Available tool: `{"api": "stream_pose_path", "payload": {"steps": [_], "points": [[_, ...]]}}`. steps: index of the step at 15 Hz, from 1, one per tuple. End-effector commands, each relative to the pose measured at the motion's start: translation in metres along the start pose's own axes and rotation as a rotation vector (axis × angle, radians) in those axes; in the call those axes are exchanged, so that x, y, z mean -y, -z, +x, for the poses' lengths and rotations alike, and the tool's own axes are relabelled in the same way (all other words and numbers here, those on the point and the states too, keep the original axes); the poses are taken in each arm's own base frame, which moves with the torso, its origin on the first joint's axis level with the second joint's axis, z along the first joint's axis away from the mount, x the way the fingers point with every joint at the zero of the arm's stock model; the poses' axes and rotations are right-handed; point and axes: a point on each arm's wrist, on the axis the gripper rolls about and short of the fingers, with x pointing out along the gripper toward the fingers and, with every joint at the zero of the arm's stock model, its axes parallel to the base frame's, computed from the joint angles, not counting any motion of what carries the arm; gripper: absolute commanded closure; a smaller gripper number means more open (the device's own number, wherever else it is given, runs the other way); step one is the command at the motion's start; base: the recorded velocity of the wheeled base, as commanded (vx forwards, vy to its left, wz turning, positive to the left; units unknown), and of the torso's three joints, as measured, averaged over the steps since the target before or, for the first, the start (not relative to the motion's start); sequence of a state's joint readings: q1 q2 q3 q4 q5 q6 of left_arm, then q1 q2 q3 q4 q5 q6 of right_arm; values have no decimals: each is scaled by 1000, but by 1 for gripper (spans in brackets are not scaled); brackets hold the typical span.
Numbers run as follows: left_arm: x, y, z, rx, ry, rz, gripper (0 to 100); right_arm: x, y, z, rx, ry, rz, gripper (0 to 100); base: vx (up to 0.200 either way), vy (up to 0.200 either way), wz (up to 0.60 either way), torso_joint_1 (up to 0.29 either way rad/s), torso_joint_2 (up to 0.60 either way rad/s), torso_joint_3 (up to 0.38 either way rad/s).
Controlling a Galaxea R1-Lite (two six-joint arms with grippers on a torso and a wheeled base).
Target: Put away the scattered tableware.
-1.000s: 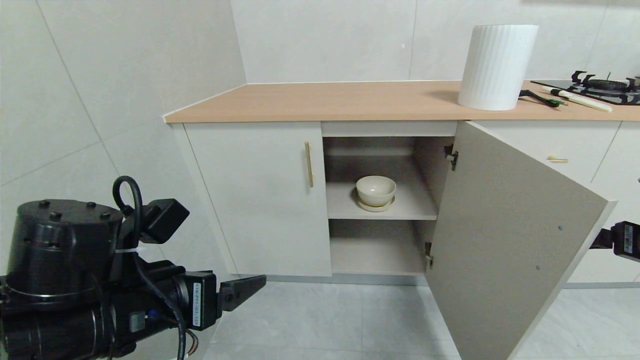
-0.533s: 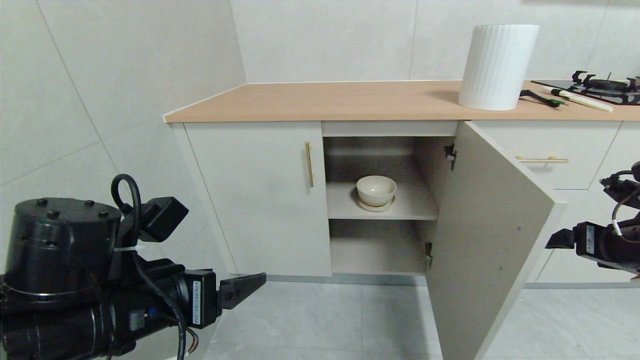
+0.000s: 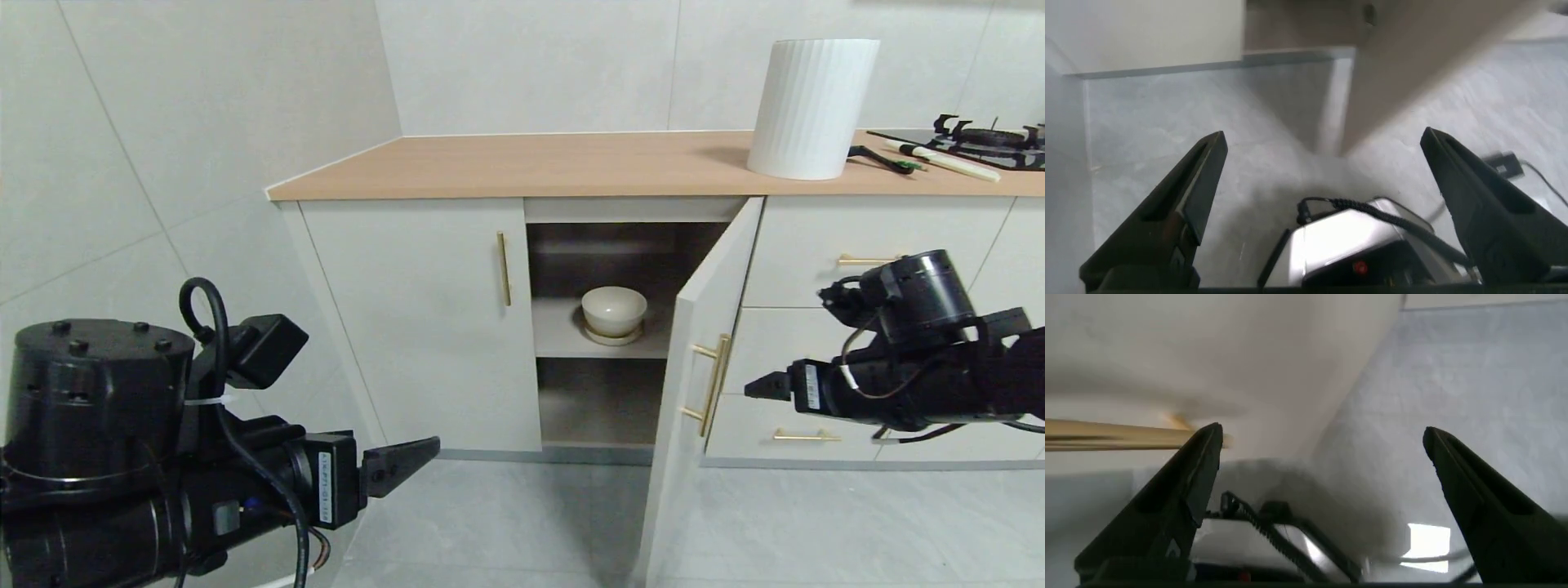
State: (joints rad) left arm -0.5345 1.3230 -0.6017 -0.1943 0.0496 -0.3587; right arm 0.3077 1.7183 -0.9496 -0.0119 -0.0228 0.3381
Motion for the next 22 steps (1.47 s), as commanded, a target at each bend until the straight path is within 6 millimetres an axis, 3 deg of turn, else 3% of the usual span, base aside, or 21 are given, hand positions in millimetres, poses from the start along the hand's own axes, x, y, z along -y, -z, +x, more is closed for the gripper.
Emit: {"api": "stream_pose_path", "payload": {"steps": [1,6,15,18,22], "points": [[0,0,0,1,-1,-1,0,-28,0,43,-55,-33,-53,0,0,0,0,0,0,0],[0,0,0,-1,1,2,0,-41,-13,79,8,-62,-56,0,0,0,0,0,0,0],[0,0,-1,4,1,3,0,-46,-9,122,138,-38,5,0,0,0,0,0,0,0],[0,1,-1,2,-4,18,0,-48,-13,126,164,-44,41,0,0,0,0,0,0,0],[-2,6,0,-16,-12,57,0,-49,-15,129,172,-50,72,0,200,0,0,0,4,2]]}}
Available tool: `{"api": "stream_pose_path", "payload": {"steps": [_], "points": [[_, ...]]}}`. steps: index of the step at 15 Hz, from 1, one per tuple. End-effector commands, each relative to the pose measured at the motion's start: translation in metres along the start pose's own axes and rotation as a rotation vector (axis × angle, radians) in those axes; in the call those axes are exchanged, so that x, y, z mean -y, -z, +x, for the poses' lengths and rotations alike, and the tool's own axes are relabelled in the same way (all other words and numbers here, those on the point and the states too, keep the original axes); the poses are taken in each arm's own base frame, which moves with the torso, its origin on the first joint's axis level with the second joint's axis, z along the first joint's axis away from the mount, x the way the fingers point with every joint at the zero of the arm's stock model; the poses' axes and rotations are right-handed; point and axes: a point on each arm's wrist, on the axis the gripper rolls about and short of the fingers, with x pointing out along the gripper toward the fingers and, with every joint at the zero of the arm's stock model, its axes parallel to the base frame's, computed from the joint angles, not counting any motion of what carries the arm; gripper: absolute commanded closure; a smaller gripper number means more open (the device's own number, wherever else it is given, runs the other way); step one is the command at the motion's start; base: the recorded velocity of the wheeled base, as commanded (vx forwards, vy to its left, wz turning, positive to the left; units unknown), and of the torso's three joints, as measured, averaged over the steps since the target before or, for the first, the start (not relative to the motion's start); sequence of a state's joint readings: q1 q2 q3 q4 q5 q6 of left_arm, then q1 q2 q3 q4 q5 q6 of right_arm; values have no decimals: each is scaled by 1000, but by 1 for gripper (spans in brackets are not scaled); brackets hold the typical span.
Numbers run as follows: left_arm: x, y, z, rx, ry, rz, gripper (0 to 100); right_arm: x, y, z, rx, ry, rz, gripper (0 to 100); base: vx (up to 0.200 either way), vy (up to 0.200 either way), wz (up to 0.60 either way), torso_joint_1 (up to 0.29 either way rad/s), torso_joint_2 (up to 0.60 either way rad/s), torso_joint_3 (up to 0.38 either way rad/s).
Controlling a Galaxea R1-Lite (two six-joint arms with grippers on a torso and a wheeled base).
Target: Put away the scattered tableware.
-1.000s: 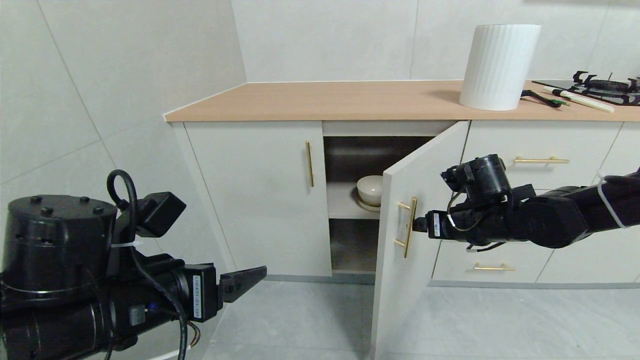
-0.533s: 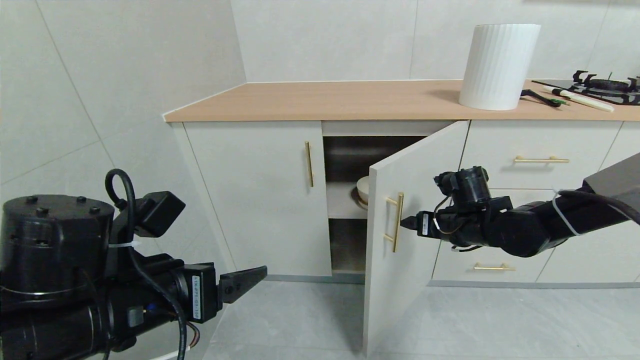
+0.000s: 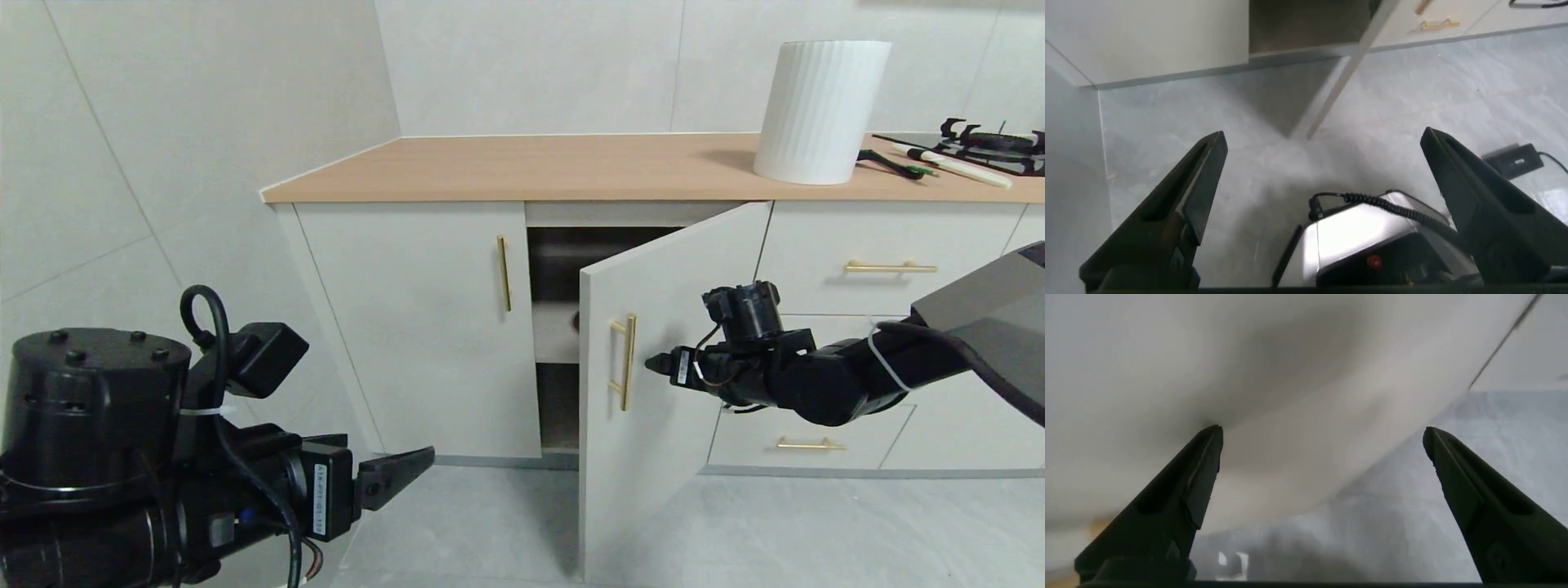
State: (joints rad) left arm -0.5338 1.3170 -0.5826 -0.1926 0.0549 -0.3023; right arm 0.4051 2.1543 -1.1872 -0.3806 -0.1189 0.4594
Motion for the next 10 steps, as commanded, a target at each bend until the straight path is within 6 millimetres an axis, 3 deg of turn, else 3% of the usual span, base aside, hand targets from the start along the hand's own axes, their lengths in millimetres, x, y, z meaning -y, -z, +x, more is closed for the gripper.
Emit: {"api": "stream_pose_path", "payload": {"steps": [1,5,10], "points": [[0,1,0,-3,0,-1,0,-1,0,2,5,-5,5,0,200,0,0,12,2,2],[0,1,1,-3,0,-1,0,-11,-4,3,23,-31,81,0,0,0,0,0,0,0],[0,1,2,-7,-1,-1,0,-22,-19,19,95,-40,256,0,0,0,0,0,0,0]]}}
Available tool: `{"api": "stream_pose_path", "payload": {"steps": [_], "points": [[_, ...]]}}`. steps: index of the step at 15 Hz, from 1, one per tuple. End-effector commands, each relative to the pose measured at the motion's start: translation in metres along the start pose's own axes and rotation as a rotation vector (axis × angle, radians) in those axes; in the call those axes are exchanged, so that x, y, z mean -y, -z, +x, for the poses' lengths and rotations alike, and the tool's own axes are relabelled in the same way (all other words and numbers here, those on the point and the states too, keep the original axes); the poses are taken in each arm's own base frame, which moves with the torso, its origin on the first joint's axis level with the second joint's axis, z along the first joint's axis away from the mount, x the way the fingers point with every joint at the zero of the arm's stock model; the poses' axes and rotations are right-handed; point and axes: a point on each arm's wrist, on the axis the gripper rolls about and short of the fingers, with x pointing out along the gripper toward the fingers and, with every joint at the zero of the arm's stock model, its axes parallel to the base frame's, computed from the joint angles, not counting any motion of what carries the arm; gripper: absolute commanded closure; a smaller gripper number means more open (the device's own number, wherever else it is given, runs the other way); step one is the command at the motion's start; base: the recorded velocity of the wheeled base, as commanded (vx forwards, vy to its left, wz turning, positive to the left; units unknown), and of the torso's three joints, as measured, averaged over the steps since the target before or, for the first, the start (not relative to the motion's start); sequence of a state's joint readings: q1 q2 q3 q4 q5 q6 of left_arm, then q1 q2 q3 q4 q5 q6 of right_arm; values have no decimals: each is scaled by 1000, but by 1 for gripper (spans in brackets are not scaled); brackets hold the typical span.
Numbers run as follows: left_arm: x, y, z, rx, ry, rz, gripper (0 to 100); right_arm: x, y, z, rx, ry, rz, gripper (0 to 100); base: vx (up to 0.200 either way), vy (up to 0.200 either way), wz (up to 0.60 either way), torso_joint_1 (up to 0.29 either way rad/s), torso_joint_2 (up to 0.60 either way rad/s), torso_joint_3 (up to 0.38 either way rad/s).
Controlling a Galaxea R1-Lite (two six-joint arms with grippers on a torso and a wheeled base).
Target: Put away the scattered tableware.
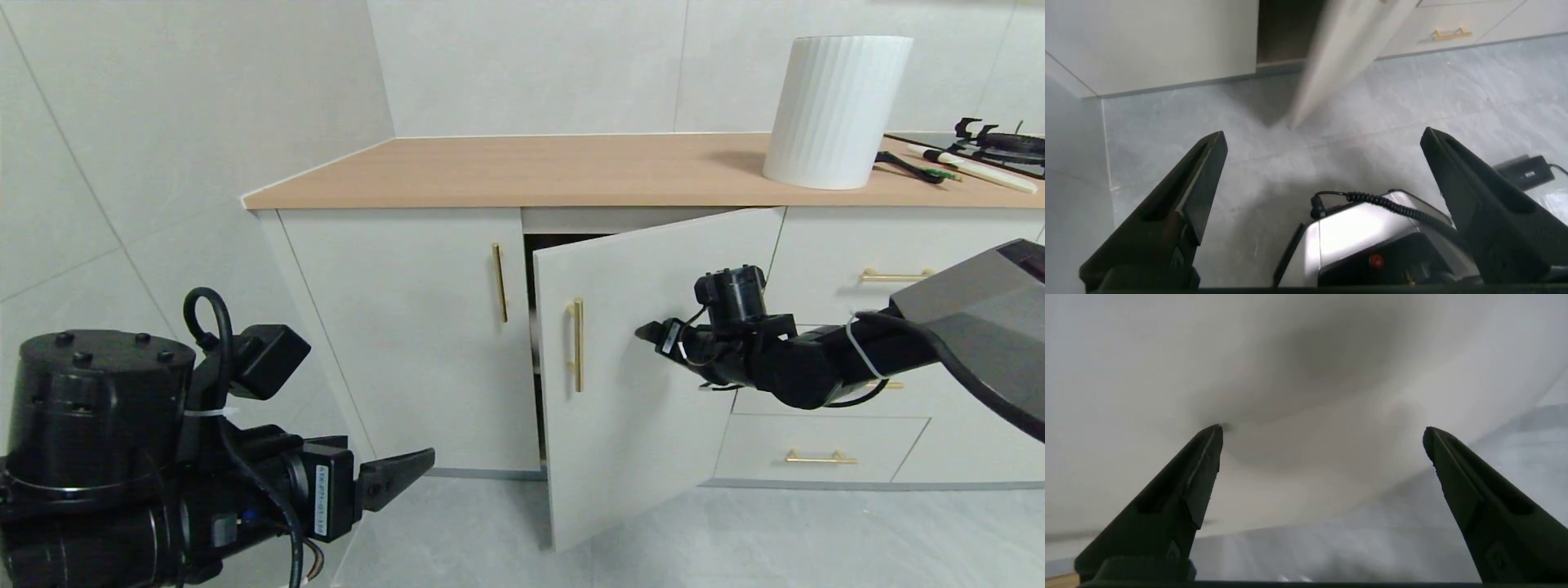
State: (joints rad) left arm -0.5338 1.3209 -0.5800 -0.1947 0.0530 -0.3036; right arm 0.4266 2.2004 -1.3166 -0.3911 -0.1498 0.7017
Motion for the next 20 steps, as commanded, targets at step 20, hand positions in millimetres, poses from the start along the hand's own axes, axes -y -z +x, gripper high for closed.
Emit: {"api": "stream_pose_path", "payload": {"steps": [20], "points": [[0,1,3,-13,-5,-5,0,23,-23,97,343,222,205,0,0,0,0,0,0,0]]}}
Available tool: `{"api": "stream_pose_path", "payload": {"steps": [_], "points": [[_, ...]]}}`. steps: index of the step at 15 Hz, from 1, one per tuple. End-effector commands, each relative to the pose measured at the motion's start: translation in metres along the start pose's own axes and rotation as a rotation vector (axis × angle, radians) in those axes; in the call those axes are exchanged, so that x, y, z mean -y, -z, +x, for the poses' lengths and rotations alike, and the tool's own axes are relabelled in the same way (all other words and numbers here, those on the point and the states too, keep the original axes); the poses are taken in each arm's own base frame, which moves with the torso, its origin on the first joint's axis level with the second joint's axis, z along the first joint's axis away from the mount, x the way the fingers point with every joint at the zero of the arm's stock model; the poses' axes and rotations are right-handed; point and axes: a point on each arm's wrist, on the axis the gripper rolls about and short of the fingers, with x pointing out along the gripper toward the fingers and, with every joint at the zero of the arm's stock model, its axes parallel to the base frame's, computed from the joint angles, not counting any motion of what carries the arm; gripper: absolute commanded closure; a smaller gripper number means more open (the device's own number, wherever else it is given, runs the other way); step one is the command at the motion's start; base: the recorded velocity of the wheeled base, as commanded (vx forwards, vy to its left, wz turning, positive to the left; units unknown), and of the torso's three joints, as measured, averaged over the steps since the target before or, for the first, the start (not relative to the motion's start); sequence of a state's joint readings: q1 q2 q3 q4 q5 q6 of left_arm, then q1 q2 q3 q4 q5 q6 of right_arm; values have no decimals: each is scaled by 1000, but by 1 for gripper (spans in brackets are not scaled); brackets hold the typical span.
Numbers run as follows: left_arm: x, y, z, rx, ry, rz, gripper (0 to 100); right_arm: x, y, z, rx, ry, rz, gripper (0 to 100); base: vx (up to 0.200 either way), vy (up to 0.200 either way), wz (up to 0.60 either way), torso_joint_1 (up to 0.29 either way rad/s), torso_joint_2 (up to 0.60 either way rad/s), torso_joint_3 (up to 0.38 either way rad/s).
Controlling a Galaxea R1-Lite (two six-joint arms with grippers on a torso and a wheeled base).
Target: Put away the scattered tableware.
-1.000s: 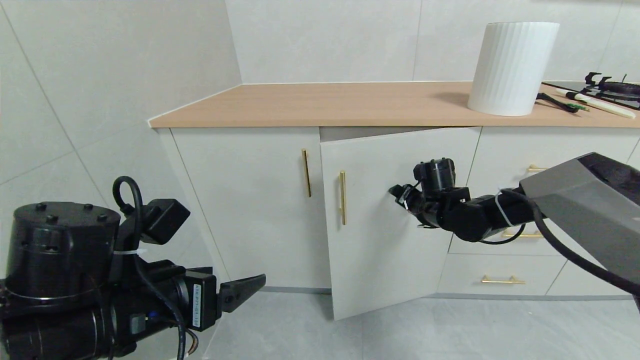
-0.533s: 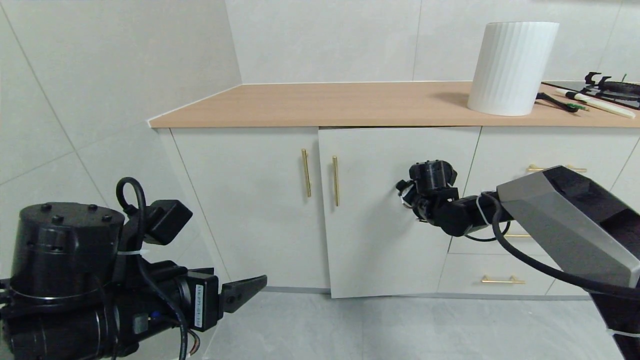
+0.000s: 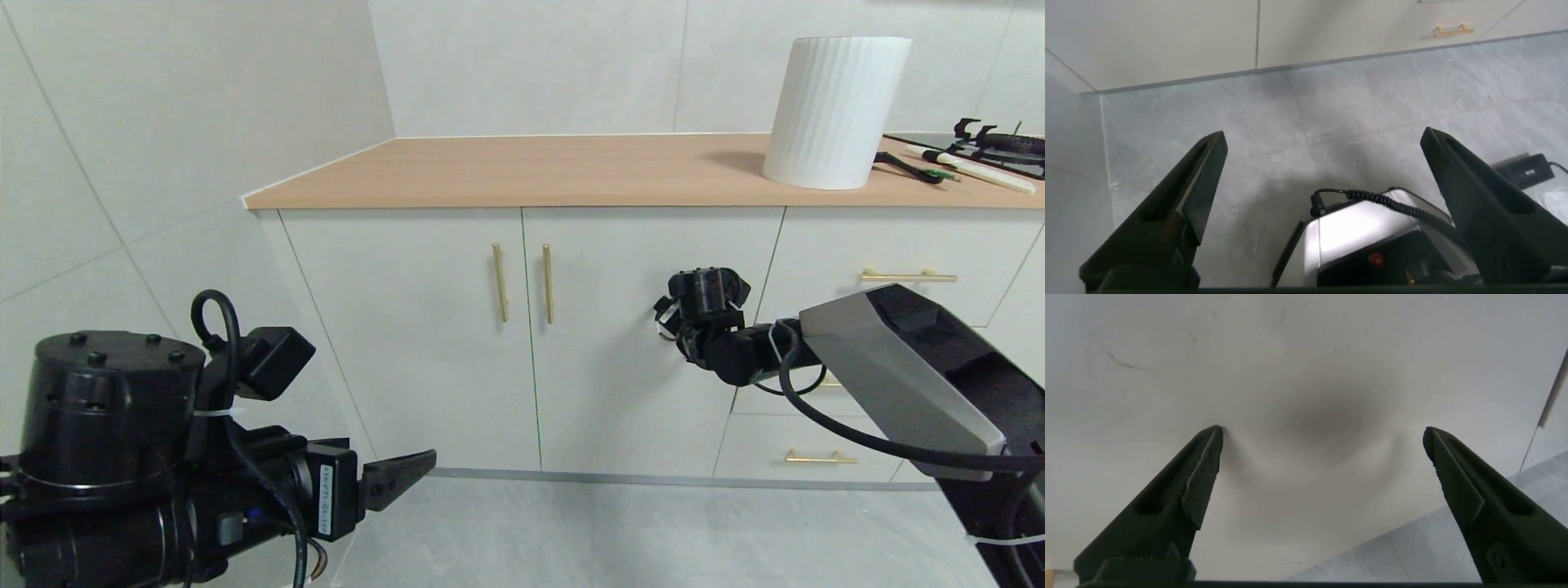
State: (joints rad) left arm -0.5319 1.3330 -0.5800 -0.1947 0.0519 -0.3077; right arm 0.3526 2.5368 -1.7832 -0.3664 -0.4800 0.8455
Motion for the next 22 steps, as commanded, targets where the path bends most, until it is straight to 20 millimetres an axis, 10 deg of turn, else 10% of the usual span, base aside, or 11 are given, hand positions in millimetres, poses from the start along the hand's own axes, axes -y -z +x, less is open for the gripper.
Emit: {"api": "stream_pose_path", "payload": {"steps": [1,3,10,12,13,17,22], "points": [[0,0,0,-1,-2,-1,0,0,-1,0,3,-1,2,0,0,0,0,0,0,0],[0,0,0,-1,-2,-1,0,-5,-8,-10,3,-12,5,0,0,0,0,0,0,0],[-1,-2,-16,57,8,3,0,-24,-85,-197,-175,-325,-99,0,0,0,0,0,0,0],[-2,-1,-24,80,16,1,0,-16,-96,-220,-158,-341,-132,0,0,0,0,0,0,0],[-8,7,-48,146,10,24,0,19,-124,-284,-98,-389,-217,0,0,0,0,0,0,0],[-32,52,-101,307,-53,76,0,106,-149,-392,111,-454,-385,0,0,0,0,0,0,0],[-42,103,-163,552,-158,81,0,202,-135,-459,373,-378,-474,0,0,0,0,0,0,0]]}}
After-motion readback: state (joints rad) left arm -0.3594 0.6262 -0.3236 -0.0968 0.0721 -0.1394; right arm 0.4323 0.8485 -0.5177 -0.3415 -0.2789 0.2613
